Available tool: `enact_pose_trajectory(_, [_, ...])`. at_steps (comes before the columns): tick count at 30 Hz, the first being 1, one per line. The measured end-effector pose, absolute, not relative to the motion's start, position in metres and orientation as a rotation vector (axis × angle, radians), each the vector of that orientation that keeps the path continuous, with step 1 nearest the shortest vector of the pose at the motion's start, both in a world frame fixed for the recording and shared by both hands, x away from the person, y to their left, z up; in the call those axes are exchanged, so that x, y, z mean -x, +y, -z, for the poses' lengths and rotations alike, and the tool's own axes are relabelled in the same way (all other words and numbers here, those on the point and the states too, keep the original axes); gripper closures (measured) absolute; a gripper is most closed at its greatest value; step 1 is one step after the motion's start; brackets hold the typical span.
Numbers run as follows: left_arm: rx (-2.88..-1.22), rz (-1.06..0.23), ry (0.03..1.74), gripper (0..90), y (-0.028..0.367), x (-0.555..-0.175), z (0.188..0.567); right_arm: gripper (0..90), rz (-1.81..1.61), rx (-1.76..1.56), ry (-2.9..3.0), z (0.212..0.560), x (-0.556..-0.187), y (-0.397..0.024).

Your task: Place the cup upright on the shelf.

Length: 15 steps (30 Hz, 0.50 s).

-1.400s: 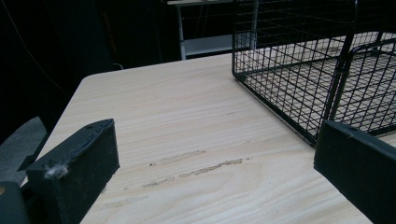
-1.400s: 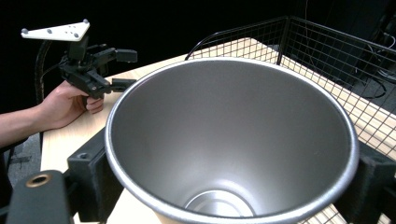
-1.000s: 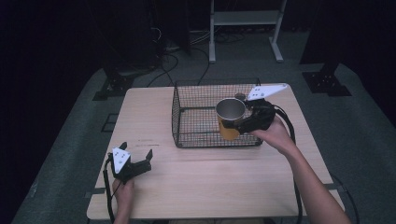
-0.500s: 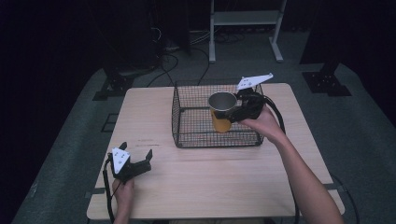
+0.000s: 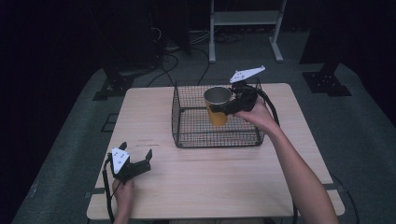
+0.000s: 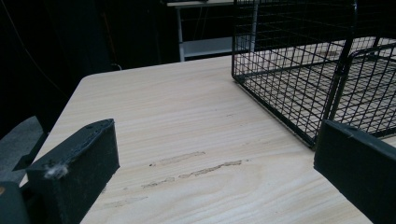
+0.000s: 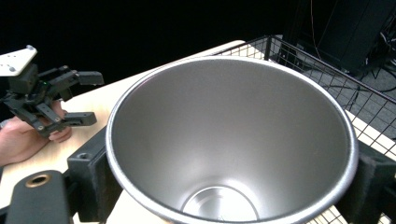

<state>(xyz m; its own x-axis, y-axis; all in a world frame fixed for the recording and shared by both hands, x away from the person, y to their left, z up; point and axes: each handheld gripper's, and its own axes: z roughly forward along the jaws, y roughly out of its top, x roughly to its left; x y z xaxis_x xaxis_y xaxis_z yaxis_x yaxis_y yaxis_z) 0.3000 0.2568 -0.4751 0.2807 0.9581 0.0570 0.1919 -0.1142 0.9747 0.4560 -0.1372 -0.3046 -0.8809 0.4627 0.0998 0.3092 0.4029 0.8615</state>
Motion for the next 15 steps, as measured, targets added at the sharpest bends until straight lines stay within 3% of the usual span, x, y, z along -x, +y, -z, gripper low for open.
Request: enact_pose_trajectory(15, [-1.539, -0.952, 1.101, 0.0, 0.257, -0.3, 0.475, 11.7, -1.468, -0.753, 2.522, 0.316, -0.49, -0.124])
